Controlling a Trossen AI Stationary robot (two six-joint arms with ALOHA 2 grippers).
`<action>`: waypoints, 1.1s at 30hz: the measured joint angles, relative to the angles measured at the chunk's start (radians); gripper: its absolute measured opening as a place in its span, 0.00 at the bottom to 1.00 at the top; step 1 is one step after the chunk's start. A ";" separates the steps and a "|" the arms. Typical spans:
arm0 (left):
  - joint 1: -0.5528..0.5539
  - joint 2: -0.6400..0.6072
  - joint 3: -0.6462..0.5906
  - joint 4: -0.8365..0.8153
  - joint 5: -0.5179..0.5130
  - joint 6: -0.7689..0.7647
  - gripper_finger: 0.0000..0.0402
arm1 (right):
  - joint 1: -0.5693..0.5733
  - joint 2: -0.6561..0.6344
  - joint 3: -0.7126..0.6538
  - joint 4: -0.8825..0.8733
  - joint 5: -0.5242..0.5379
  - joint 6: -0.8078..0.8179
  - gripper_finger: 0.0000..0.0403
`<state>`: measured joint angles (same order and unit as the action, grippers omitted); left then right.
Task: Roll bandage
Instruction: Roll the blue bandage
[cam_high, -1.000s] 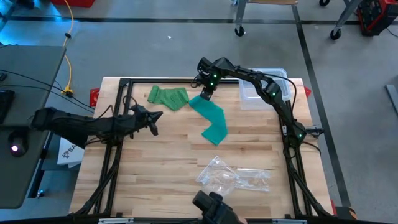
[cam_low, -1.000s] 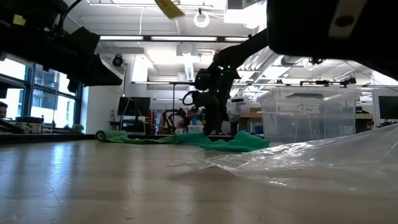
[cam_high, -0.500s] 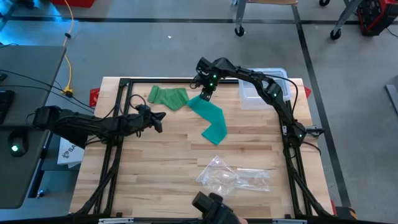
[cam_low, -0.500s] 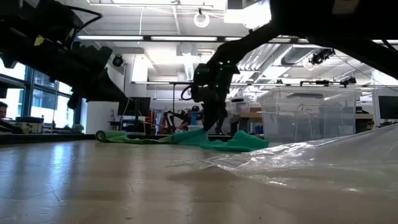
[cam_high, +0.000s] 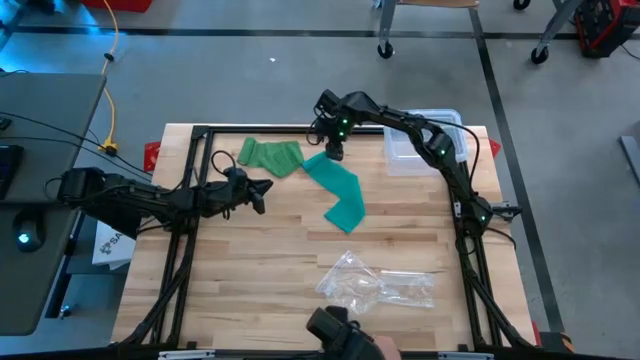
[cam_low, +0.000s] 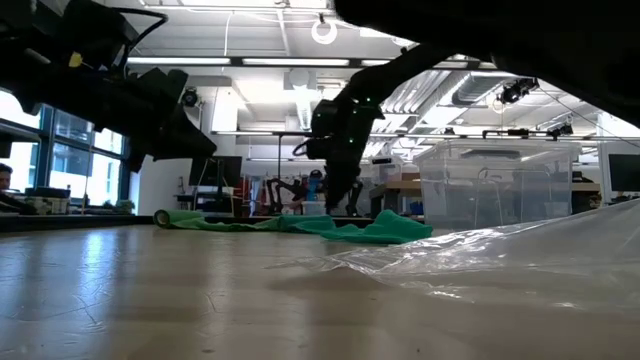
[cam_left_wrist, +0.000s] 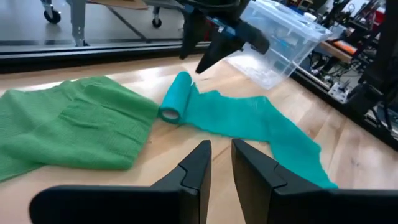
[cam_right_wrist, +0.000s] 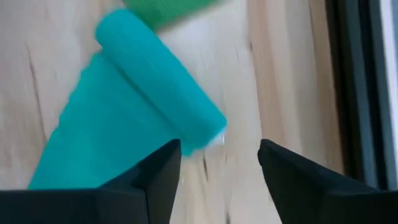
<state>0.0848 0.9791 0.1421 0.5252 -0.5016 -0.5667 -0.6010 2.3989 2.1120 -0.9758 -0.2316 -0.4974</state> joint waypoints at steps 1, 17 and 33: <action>0.003 0.000 0.000 0.002 0.003 0.001 0.15 | 0.005 0.000 0.000 0.019 -0.010 -0.015 0.54; 0.026 0.000 0.000 0.007 0.055 0.022 0.15 | 0.028 0.029 0.001 0.087 -0.139 -0.207 0.52; 0.026 0.000 0.000 0.071 0.127 0.064 0.15 | 0.012 0.072 0.001 0.053 -0.119 -0.242 0.38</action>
<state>0.1108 0.9791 0.1421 0.5964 -0.3746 -0.5024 -0.5893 2.4710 2.1128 -0.9233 -0.3504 -0.7397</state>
